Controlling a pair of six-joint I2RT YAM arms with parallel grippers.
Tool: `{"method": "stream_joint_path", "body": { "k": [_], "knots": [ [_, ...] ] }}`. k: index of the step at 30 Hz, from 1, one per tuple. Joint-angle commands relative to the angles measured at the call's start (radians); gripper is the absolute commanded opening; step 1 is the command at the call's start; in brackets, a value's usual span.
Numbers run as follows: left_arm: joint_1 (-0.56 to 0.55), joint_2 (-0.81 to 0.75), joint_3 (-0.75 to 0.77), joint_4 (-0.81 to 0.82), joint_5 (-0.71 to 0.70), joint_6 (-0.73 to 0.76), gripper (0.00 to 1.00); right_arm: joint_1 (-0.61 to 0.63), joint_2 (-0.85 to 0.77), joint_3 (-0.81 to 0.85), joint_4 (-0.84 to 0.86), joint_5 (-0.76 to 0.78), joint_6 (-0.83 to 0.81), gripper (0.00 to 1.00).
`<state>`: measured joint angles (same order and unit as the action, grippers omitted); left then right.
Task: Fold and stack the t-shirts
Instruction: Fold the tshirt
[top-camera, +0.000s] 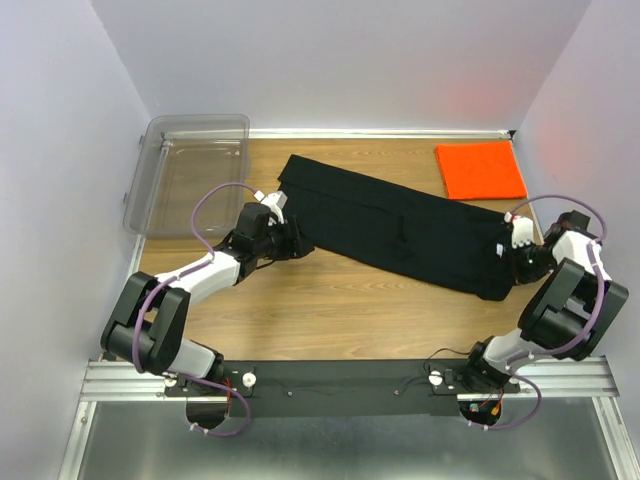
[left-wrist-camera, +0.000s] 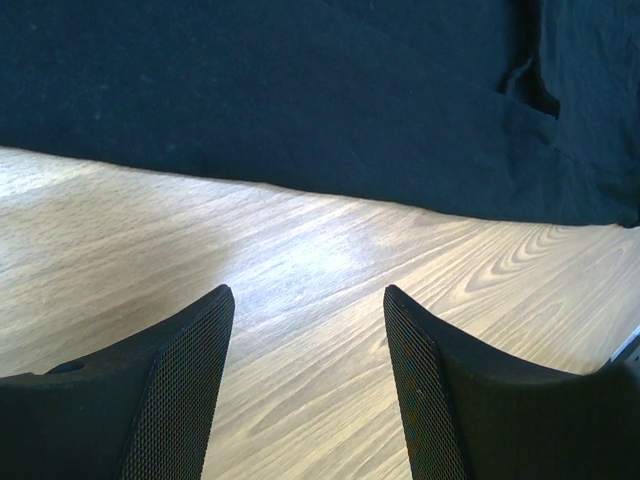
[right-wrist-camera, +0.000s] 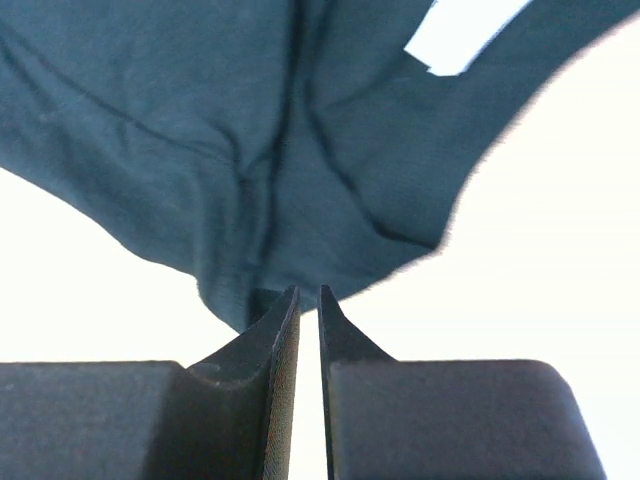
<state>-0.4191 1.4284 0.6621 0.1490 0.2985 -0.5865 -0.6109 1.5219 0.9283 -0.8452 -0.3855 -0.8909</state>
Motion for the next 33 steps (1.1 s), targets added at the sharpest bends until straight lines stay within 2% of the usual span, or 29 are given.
{"method": "stream_joint_path", "body": {
  "k": [1,3,4,5,6,9,17,23,29,33],
  "knots": [
    [0.000,-0.034,0.028,-0.032,-0.025,0.028,0.70,-0.024,-0.060,0.030,0.026,0.016,0.030,0.19],
    [0.000,-0.037,0.031,-0.039,-0.032,0.030,0.70,-0.023,-0.081,0.018,0.014,-0.003,0.024,0.24],
    [0.000,-0.039,0.031,-0.042,-0.032,0.031,0.70,-0.023,-0.086,0.008,0.008,-0.021,0.018,0.29],
    [0.000,-0.040,0.031,-0.043,-0.032,0.030,0.70,-0.023,-0.083,0.001,-0.017,-0.033,0.012,0.39],
    [0.000,-0.040,0.031,-0.045,-0.032,0.030,0.70,-0.023,-0.077,-0.002,-0.029,-0.047,-0.006,0.41],
    [0.000,-0.043,0.022,-0.043,-0.033,0.028,0.70,-0.023,-0.042,-0.009,-0.075,-0.095,-0.040,0.43],
    [0.000,-0.045,0.008,-0.039,-0.035,0.025,0.70,-0.023,0.030,-0.022,-0.078,-0.096,-0.057,0.42],
    [0.000,-0.046,0.011,-0.037,-0.035,0.028,0.70,-0.023,0.072,-0.022,-0.078,-0.096,-0.063,0.32],
    [0.000,-0.051,0.011,-0.039,-0.035,0.030,0.70,-0.023,0.044,-0.026,-0.078,-0.072,-0.063,0.08],
    [0.000,-0.062,0.014,-0.045,-0.039,0.036,0.70,-0.032,0.011,-0.031,-0.075,-0.043,-0.057,0.01]
  ]
}}
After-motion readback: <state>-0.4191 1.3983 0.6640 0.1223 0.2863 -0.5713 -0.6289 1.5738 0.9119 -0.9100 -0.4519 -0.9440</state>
